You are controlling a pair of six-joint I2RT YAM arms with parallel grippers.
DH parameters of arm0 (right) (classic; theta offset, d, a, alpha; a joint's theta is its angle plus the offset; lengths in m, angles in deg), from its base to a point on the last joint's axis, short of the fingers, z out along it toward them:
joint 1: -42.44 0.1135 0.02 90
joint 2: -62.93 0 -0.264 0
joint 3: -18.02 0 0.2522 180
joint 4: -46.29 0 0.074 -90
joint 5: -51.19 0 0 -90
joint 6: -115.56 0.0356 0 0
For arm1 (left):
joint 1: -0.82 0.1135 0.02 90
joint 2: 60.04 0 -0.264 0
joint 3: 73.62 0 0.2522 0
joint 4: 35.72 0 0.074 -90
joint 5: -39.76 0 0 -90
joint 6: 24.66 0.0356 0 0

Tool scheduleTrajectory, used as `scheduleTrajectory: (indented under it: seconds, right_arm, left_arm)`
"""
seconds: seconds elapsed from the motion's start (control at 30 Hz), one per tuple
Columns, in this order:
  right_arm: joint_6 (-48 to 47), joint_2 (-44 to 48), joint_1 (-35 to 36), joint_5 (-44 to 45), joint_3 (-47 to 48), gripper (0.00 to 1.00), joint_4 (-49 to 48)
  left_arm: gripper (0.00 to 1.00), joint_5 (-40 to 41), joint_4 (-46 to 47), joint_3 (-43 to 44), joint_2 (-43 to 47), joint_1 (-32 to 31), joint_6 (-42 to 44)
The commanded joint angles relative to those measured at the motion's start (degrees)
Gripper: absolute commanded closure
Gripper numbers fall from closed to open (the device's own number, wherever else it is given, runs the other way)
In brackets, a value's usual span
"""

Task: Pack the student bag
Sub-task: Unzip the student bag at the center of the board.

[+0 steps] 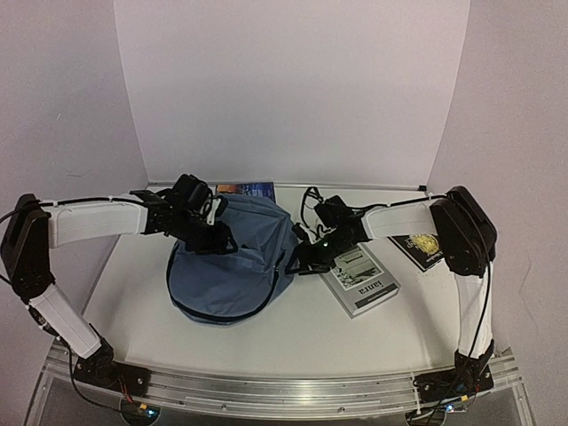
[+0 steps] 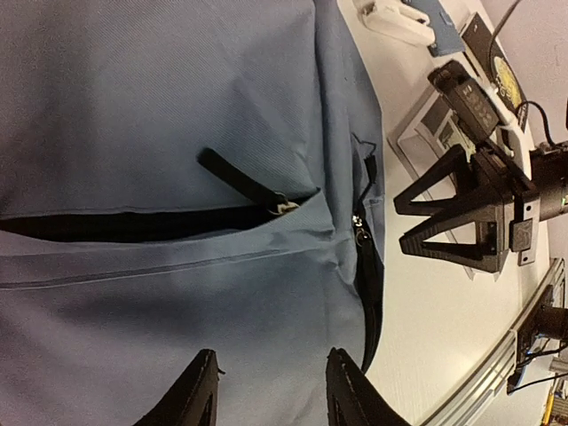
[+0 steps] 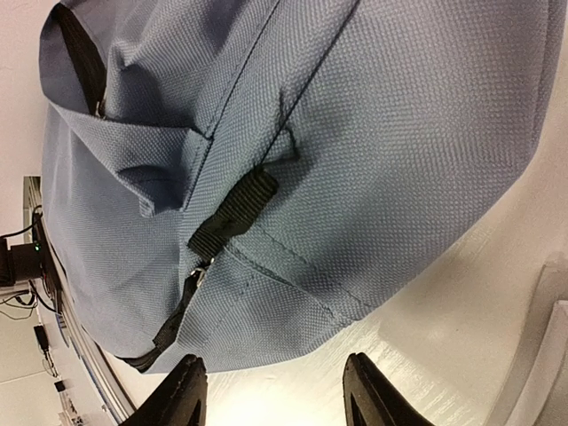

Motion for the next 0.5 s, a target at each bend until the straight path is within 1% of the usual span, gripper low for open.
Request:
scheduleTrajectory:
  seconds: [0.0, 0.07, 0.17, 0.27, 0.3, 0.37, 0.47]
  right_arm:
    - [1.4, -3.4, 0.3, -0.7, 3.3, 0.47, -1.3]
    - [1.6, -4.4, 0.3, -1.8, 3.9, 0.46, -1.5]
    - [1.6, -5.2, 0.3, -2.2, 4.2, 0.41, -1.8]
    - [1.9, -6.4, 0.2, -2.6, 4.5, 0.41, -1.8]
    - [2.1, -7.0, 0.2, -3.0, 4.7, 0.42, -1.8]
    - [2.5, -8.0, 0.1, -3.9, 4.9, 0.47, -2.2]
    - [3.2, -8.7, 0.1, -3.9, 4.9, 0.59, -2.5]
  left_arm:
    - [0.63, -1.5, 3.7, 1.7, -5.1, -4.5, -0.8]
    - [0.65, -2.4, 4.7, 2.3, -7.4, -5.7, -1.2]
    - [0.66, -3.6, 6.5, 3.0, -9.7, -7.2, -1.8]
    - [0.66, -4.7, 7.7, 3.8, -11.7, -8.1, -2.0]
    - [0.66, -5.2, 8.1, 4.0, -12.4, -8.3, -2.2]
    - [0.66, -6.6, 9.3, 4.5, -13.7, -8.6, -2.4]
    - [0.65, -7.5, 10.4, 5.4, -15.5, -9.0, -2.7]
